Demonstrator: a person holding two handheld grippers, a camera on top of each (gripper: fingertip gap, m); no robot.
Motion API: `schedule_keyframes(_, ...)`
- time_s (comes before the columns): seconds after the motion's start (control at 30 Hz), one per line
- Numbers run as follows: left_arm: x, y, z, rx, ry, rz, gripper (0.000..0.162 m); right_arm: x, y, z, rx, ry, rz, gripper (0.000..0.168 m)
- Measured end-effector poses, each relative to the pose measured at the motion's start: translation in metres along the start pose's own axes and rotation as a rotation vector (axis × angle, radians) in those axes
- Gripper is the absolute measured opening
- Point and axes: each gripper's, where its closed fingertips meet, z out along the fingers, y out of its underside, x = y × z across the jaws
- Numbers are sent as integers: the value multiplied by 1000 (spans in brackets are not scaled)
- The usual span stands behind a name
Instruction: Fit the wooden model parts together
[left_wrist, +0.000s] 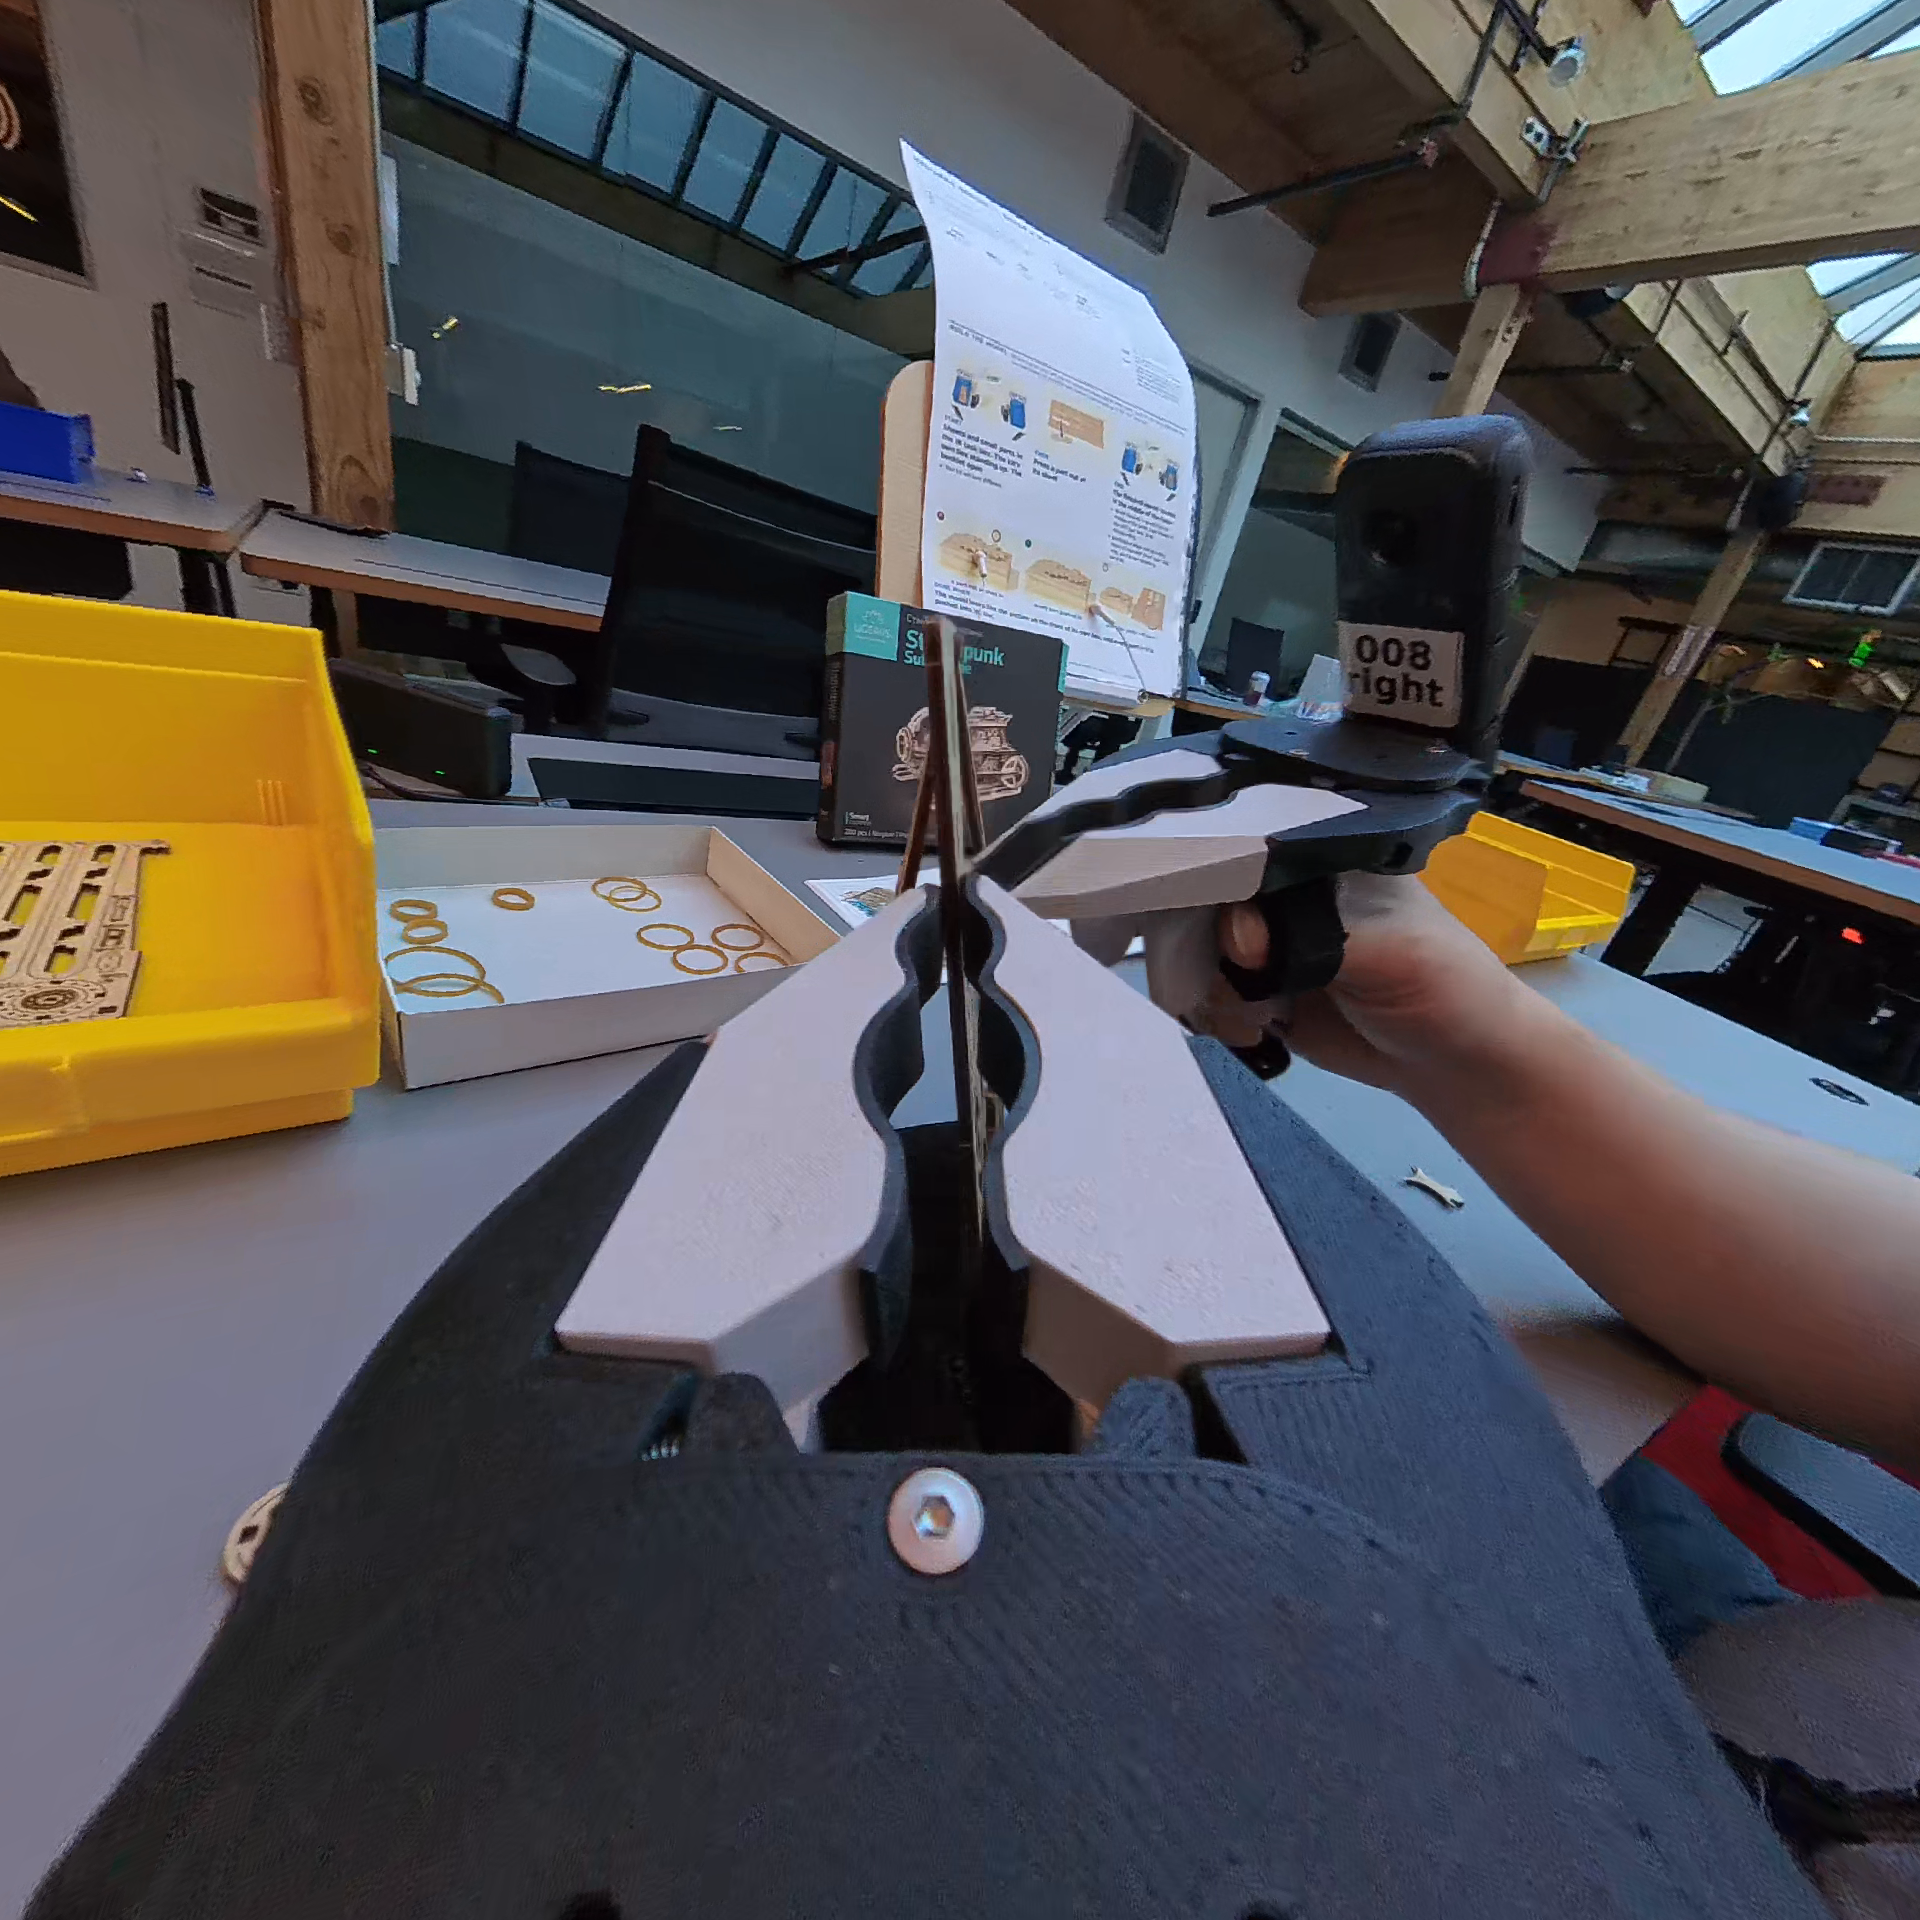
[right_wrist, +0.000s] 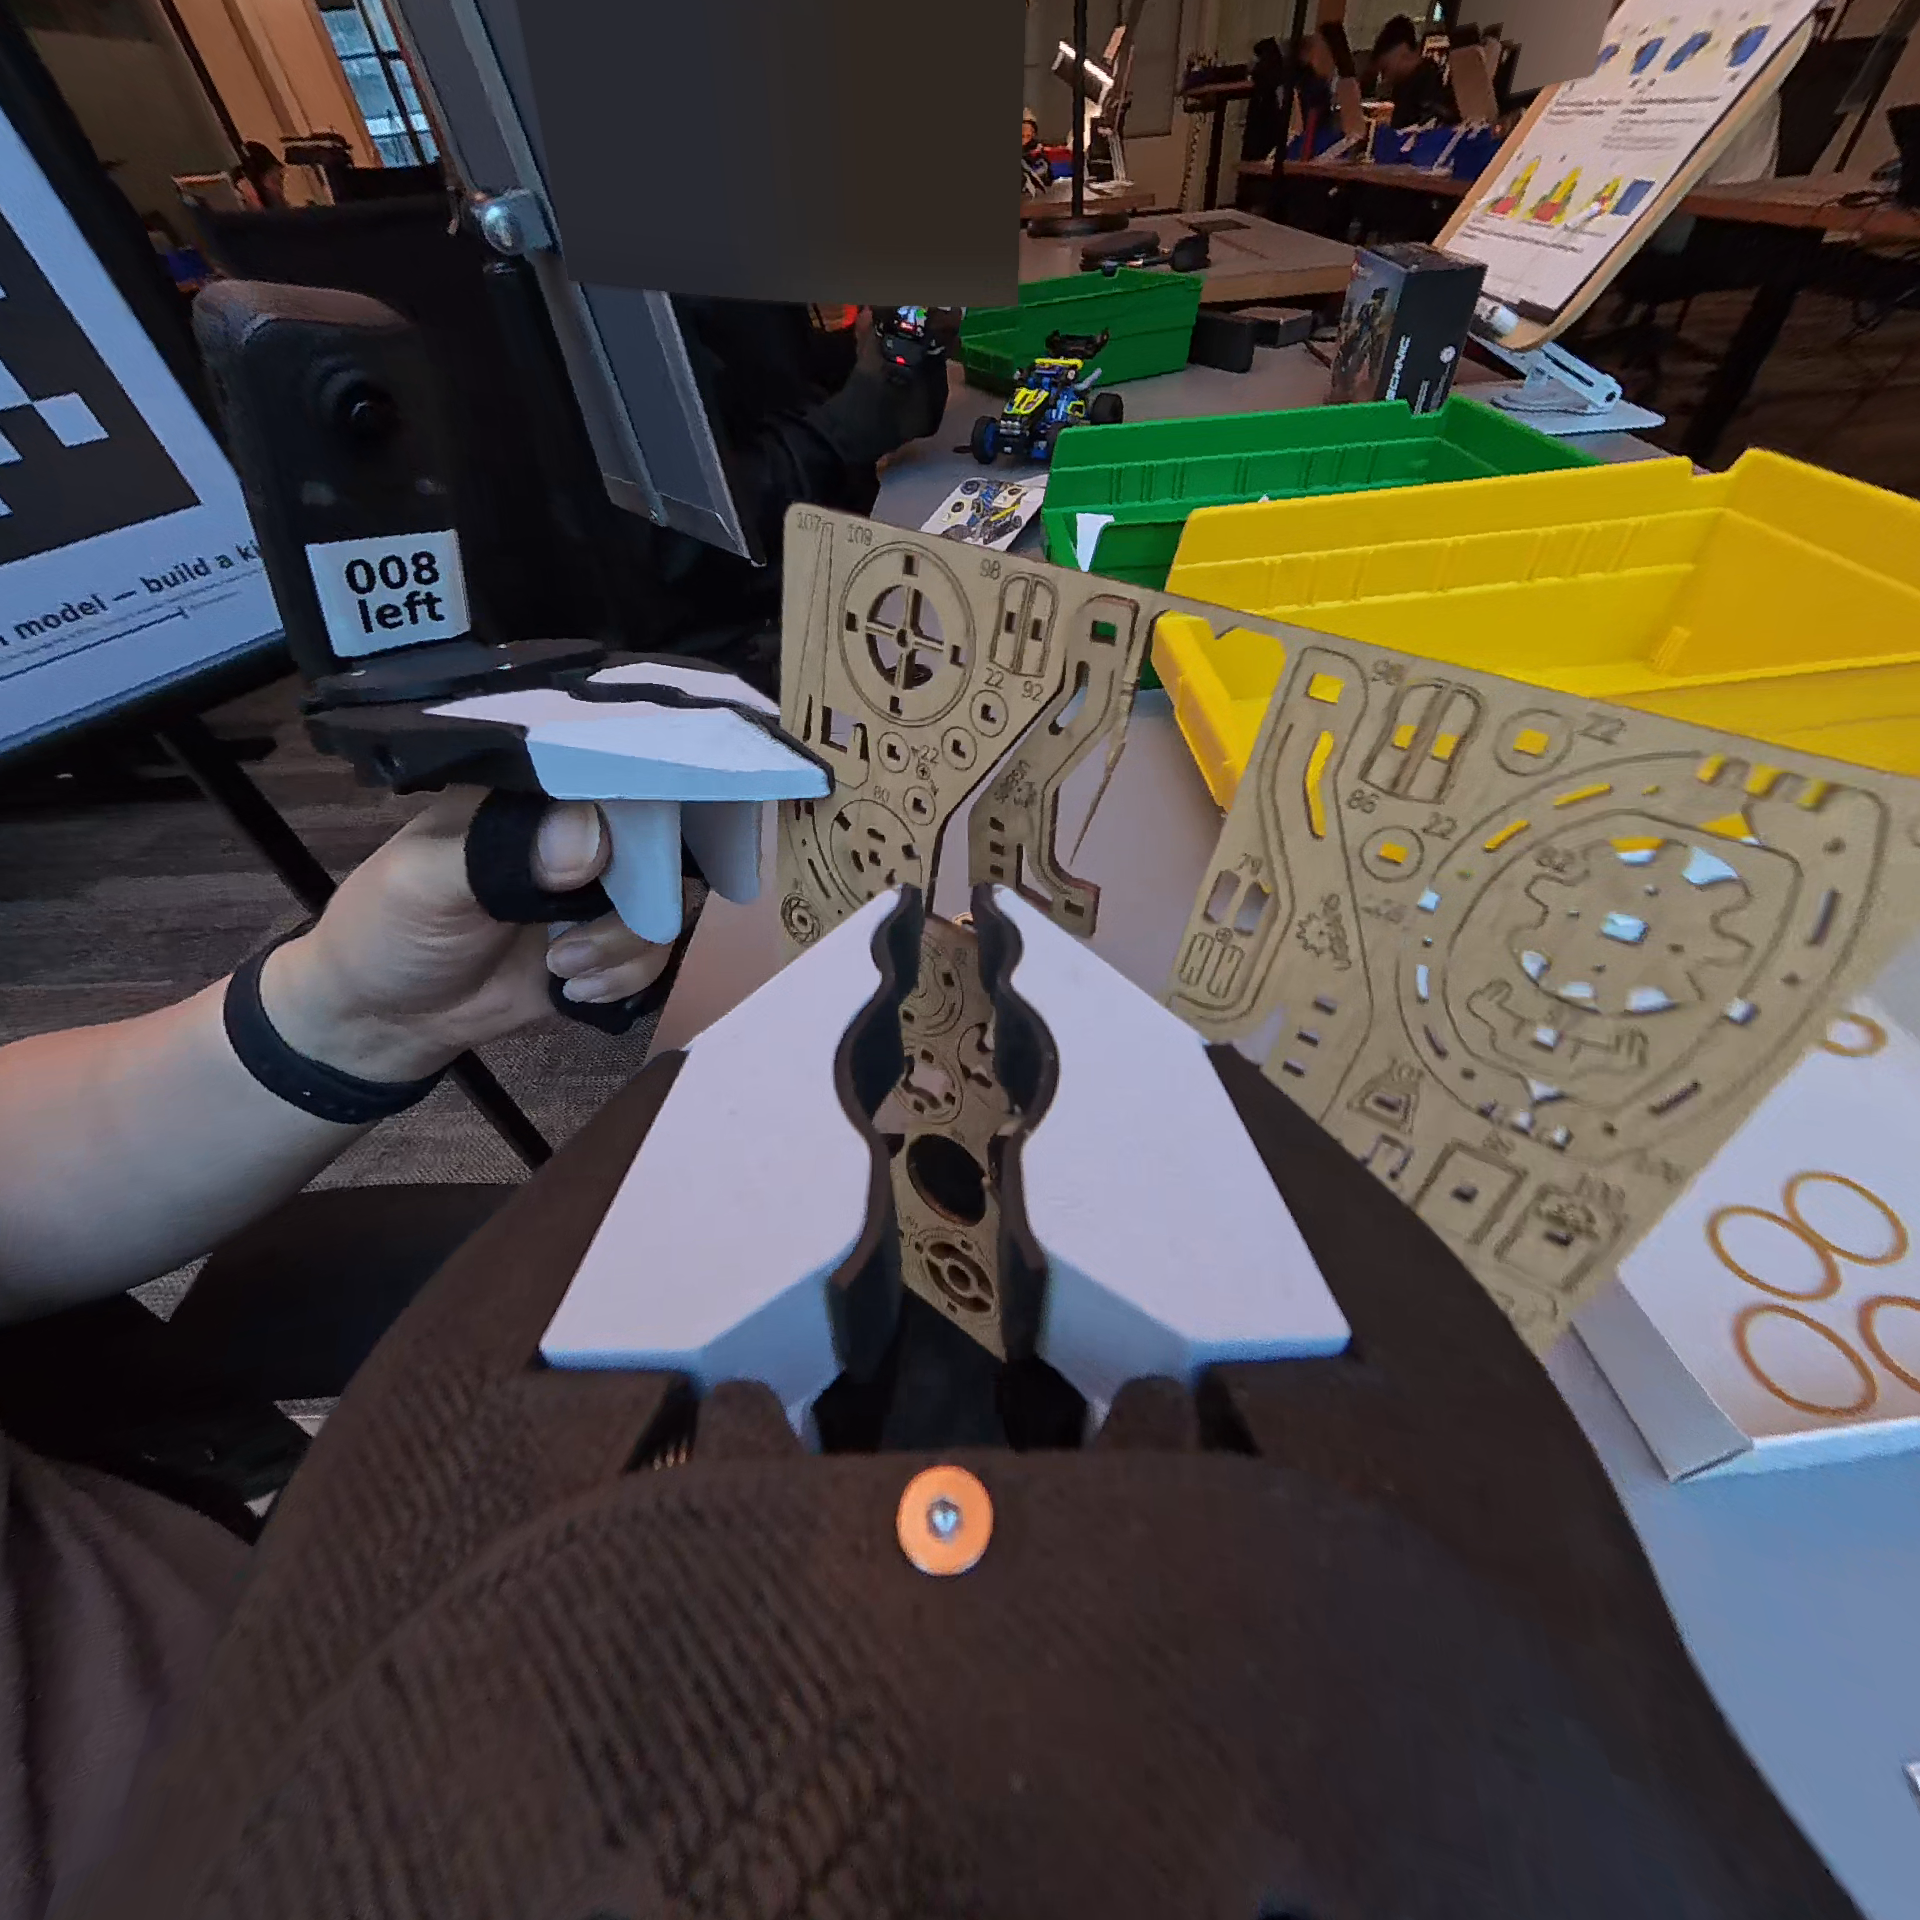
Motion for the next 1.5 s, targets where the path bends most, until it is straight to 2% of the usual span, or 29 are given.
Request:
schedule_keyframes(0.07,-1,-2,-2,13,-37,16,0,-2,1,-10,-15,14,79,9)
schedule_keyframes(0.17,5,-7,-3,33,-80,86,0,-18,-1,-21,-2,-59,295,18)
schedule_keyframes(0.3,20,-11,-1,28,-167,309,0,-33,-21,-40,113,-230,595,28)
schedule_keyframes(0.4,32,-9,5,14,-219,439,0,-29,-29,-51,162,-248,674,34)
schedule_keyframes(0.47,39,-6,11,6,-232,474,0,-27,-27,-55,157,-203,639,40)
schedule_keyframes(0.53,42,-6,15,20,-224,427,0,-34,-27,-60,160,-194,538,39)
schedule_keyframes(0.63,36,-13,15,64,-224,286,0,-31,-8,-61,80,-80,382,38)
schedule_keyframes(0.77,23,-14,9,136,-184,53,0,-20,-2,-55,133,17,144,30)
schedule_keyframes(0.87,23,-11,7,156,-92,-94,0,-21,-8,-45,185,-51,82,20)
schedule_keyframes(0.97,17,-9,2,172,-63,-147,0,-18,-11,-30,143,-111,55,17)
schedule_keyframes(1.1,16,-6,1,167,-38,-135,0,-11,0,-11,23,-140,123,13)
schedule_keyframes(1.23,16,-4,2,175,-26,-128,0,-16,-6,-6,71,-217,201,7)
schedule_keyframes(1.33,17,-2,2,168,-16,-124,0,-23,1,-1,24,-285,250,10)
schedule_keyframes(1.5,16,-2,0,168,-21,-110,0,-25,1,1,30,-250,185,10)
